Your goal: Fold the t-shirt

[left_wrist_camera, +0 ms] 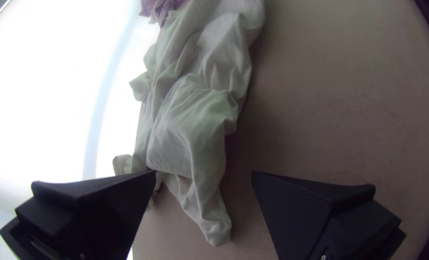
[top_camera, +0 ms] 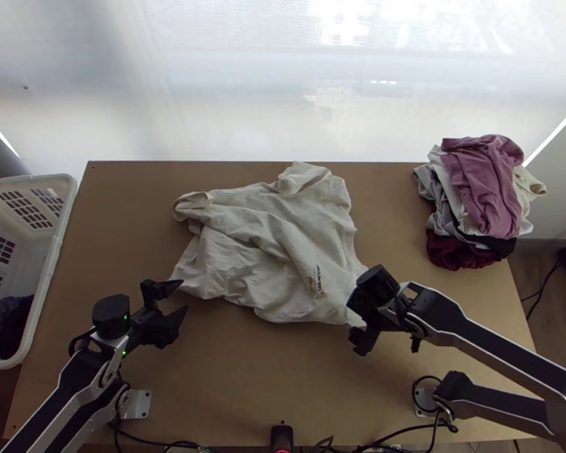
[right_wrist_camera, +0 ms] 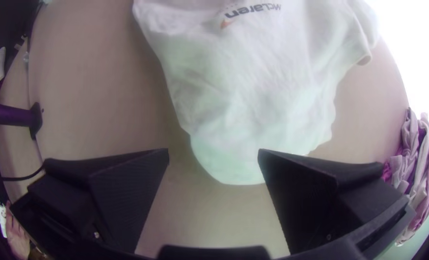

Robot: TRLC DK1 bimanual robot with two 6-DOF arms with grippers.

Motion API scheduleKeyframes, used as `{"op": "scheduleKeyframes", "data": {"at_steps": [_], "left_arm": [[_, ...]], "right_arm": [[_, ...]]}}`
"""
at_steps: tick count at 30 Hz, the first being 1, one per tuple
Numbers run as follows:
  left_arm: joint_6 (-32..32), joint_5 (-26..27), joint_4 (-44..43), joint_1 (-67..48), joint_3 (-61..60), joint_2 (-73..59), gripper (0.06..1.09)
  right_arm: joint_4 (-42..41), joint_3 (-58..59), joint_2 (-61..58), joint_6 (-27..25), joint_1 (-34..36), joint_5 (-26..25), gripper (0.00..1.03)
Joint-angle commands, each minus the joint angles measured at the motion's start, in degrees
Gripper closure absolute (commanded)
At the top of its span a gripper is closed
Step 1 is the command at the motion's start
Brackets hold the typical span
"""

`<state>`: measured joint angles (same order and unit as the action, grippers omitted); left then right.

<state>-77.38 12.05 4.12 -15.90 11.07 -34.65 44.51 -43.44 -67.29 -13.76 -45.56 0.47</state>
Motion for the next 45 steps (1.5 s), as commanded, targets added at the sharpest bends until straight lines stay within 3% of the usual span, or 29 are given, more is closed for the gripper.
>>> {"op": "scheduleKeyframes", "data": {"at_steps": [1, 5, 8, 17, 21, 24, 29, 32, 40, 45], "left_arm": [[0.3, 1.3, -5.9, 1.5, -0.5, -5.6, 0.12], [0.3, 1.9, -5.8, 1.5, -0.8, -5.6, 0.12], [0.2, 2.4, -6.5, 1.6, -1.3, -6.0, 0.12], [0.7, 2.7, -21.3, 3.1, -0.9, -19.7, 0.16], [0.3, 2.7, -21.7, 3.4, 0.4, -23.6, 0.20], [-0.5, 2.9, -22.0, 4.7, 1.0, -25.9, 0.20], [-2.0, 4.8, -22.7, 8.0, 1.8, -27.0, 0.20], [-2.8, 5.1, -22.7, 8.6, 2.2, -28.1, 0.20], [-3.0, 5.1, -23.5, 8.5, 4.1, -32.0, 0.20], [-3.0, 5.2, -23.5, 8.4, 4.7, -32.1, 0.20]], "right_arm": [[-6.5, -0.1, -4.3, 1.3, -1.5, -0.1, 0.17], [-8.8, -0.1, -6.1, 2.3, -1.9, 0.0, 0.18], [-10.2, 0.0, -6.9, 2.3, -1.7, -0.1, 0.24], [-15.0, 1.9, -9.0, 2.3, -1.5, -1.4, 0.25], [-14.9, 2.1, -9.0, 2.2, -1.5, -1.4, 0.25], [-13.2, 1.9, -8.0, 2.2, -2.3, -1.4, 0.25], [-3.1, -2.1, -4.2, 2.6, -3.3, -1.1, 0.25], [-2.4, -1.2, -3.5, 4.0, -4.1, -0.2, 0.24], [-11.2, 1.2, -6.8, 3.0, -5.6, -1.3, 0.24], [-16.0, 3.6, -8.0, 0.6, -6.2, -5.4, 0.24]]}}
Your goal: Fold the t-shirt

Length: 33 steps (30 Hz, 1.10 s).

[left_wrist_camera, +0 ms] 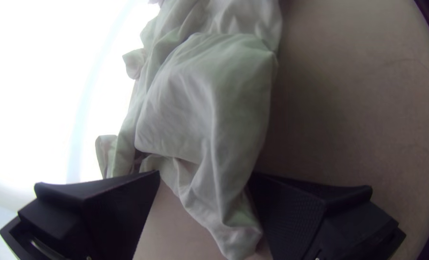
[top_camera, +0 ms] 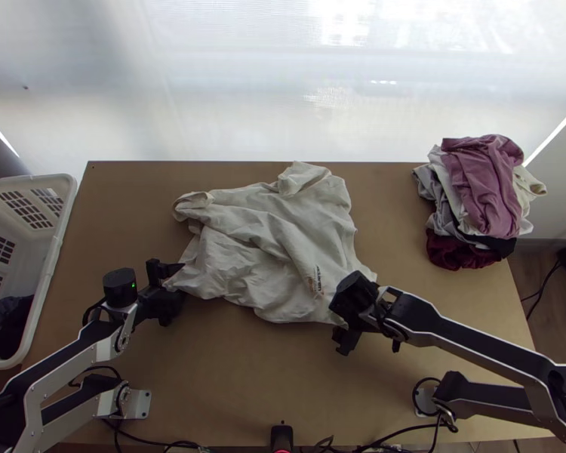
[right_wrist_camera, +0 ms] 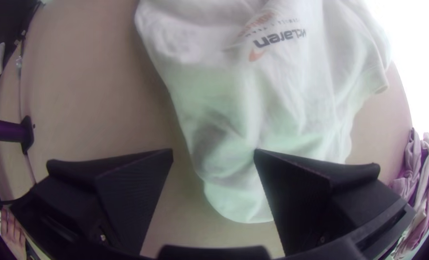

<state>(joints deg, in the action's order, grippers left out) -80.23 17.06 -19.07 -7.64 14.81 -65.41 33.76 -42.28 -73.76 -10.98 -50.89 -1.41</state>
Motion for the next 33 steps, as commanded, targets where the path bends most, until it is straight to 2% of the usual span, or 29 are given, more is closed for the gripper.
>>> {"op": "scheduleKeyframes", "data": {"at_steps": [1, 8, 11, 14, 19, 22, 24, 26, 28, 31, 33], "left_arm": [[-0.2, 0.3, -0.3, 0.2, 1.0, -1.3, 0.20], [0.1, 0.3, -0.3, -0.7, 0.4, -1.5, 0.20], [0.1, 0.3, -0.3, -1.2, 0.0, -1.5, 0.22], [0.3, 0.3, -0.3, -1.2, 0.2, -1.2, 0.49], [1.1, 1.5, -0.3, -1.1, 0.5, -0.7, 1.03], [3.6, 1.3, -0.3, -0.7, 1.3, 0.0, 1.05], [6.3, 0.5, 1.5, -0.4, 3.1, 2.1, 1.05], [9.5, -0.9, 11.5, -1.0, 7.9, 6.2, 1.05], [13.2, -1.2, 21.3, -2.9, 12.9, 11.1, 1.05], [17.4, -1.5, 32.8, -4.4, 19.6, 18.2, 1.05], [19.9, -1.5, 43.3, -4.4, 25.9, 20.7, 1.05]], "right_arm": [[-5.9, 3.0, -1.8, -2.9, -0.8, -4.2, 0.24], [-10.6, 7.7, -1.3, -4.6, -0.4, -9.5, 0.25], [-11.9, 8.4, 0.3, -5.2, 0.5, -10.0, 0.44], [-13.4, 8.5, 2.3, -5.8, 0.8, -11.0, 0.65], [-17.0, 9.8, 2.8, -7.5, 1.0, -14.5, 0.99], [-17.1, 9.8, 2.9, -7.7, 1.1, -14.3, 1.00], [-11.5, 7.2, 4.1, -6.9, 1.1, -11.9, 1.00], [0.3, 1.3, 4.5, -3.4, 1.0, -4.5, 1.00], [8.3, -3.8, 5.6, -1.9, 1.1, 1.8, 1.00], [18.3, -10.0, 8.3, -2.3, 1.1, 6.5, 1.00], [22.8, -13.7, 11.0, -2.5, 1.1, 7.1, 1.00]]}}
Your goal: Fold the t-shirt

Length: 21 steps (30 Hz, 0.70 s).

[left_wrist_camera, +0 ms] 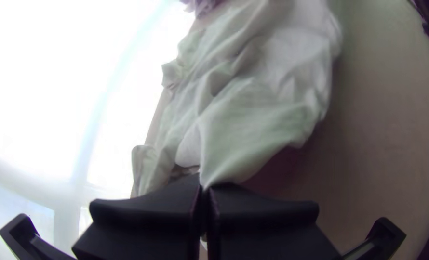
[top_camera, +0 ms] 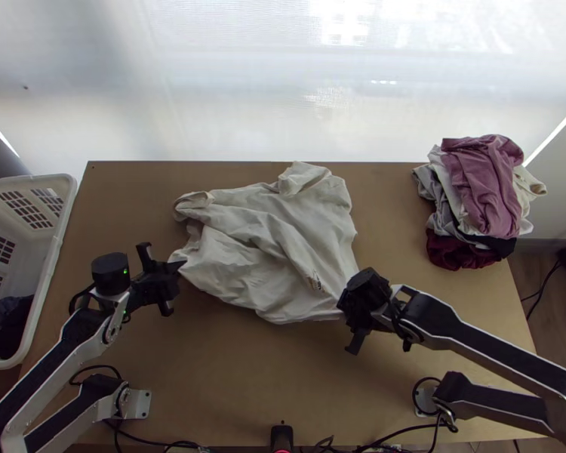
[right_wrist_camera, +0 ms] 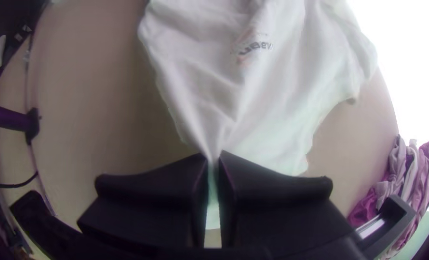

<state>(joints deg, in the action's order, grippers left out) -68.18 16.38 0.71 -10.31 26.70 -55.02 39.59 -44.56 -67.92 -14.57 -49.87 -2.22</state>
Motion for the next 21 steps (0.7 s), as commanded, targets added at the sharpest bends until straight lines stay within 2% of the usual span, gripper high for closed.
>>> {"op": "scheduleKeyframes", "data": {"at_steps": [1, 4, 9, 14, 18, 21], "left_arm": [[9.9, -0.8, 28.5, -1.8, 17.2, 11.4, 1.05], [13.3, -0.8, 41.7, -2.7, 25.9, 14.7, 1.05], [21.0, -1.4, 54.7, -2.7, 38.7, 15.9, 1.05], [30.3, -2.5, 63.8, -2.5, 50.6, 14.3, 1.05], [34.3, -3.9, 67.7, -0.8, 59.5, 11.4, 1.05], [34.9, -3.9, 69.7, 1.9, 65.7, 10.3, 1.05]], "right_arm": [[18.5, -13.3, 6.7, 1.0, -0.3, 8.6, 1.00], [27.6, -21.7, 8.9, 1.8, -1.2, 9.1, 1.00], [36.3, -32.3, 11.2, 2.8, 2.8, 10.5, 1.00], [42.1, -44.6, 11.1, 3.3, 10.9, 12.8, 1.00], [45.0, -51.3, 11.1, 3.9, 15.0, 12.6, 1.00], [45.2, -52.7, 11.9, 4.1, 16.8, 12.6, 1.00]]}}
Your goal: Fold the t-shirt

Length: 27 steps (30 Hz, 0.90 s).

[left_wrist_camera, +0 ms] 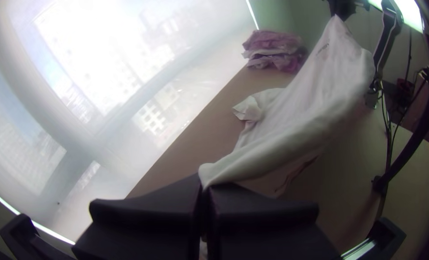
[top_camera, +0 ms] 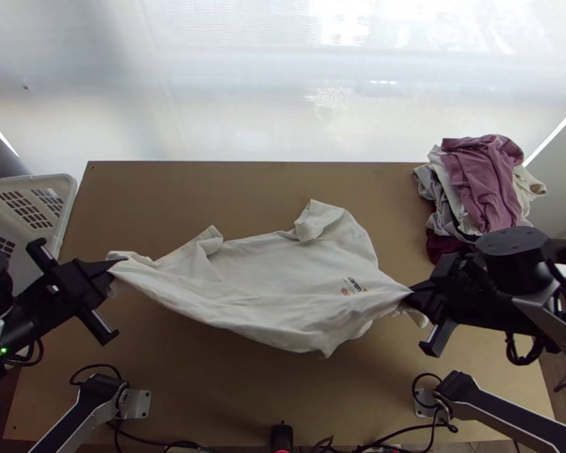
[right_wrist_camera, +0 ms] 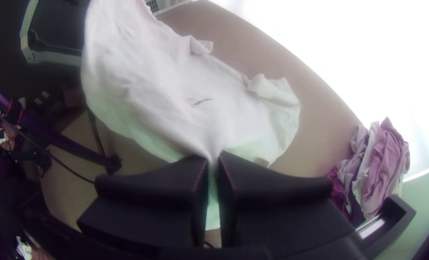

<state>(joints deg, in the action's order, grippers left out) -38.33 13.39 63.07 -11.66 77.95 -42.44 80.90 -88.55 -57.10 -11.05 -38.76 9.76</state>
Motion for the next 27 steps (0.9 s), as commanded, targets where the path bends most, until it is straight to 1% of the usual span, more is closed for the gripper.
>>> {"op": "scheduleKeyframes", "data": {"at_steps": [1, 5, 7, 10, 12, 14, 18, 22, 25, 27], "left_arm": [[5.1, -0.8, 8.0, 4.0, 15.9, -2.3, 1.05], [7.3, -0.8, 10.6, 5.5, 18.1, -1.0, 1.05], [9.1, -0.7, 10.4, 6.4, 18.8, -0.1, 1.05], [12.6, -0.1, 10.0, 6.5, 20.0, 1.2, 1.05], [13.5, 0.4, 11.6, 6.6, 21.7, 1.7, 1.05], [13.4, 0.2, 13.3, 7.0, 24.8, 1.7, 1.05], [13.0, -0.1, 13.5, 11.2, 32.7, 0.8, 1.05], [13.5, 0.3, 14.7, 15.2, 37.4, 1.7, 1.05], [13.8, 0.4, 16.5, 18.1, 40.6, 1.9, 1.05], [13.8, 0.3, 17.0, 18.7, 40.6, 2.4, 1.05]], "right_arm": [[3.9, -8.3, 1.6, 0.6, 5.9, 0.6, 1.00], [3.1, -5.3, 3.1, 0.7, 5.8, 1.0, 1.00], [2.4, -7.2, 3.1, 1.1, 6.1, 0.9, 1.00], [1.9, -9.6, 3.3, 1.1, 6.7, -0.8, 1.00], [2.0, -10.8, 4.3, 1.6, 7.8, -1.0, 1.00], [2.2, -13.4, 4.8, 1.8, 10.0, -1.5, 1.00], [2.4, -20.6, 5.0, 1.7, 16.1, -2.6, 1.00], [4.7, -25.6, 5.2, 1.7, 18.5, -2.9, 1.00], [6.5, -27.0, 6.1, 1.7, 20.7, -3.2, 1.00], [6.6, -27.0, 6.9, 1.7, 21.4, -3.2, 1.00]]}}
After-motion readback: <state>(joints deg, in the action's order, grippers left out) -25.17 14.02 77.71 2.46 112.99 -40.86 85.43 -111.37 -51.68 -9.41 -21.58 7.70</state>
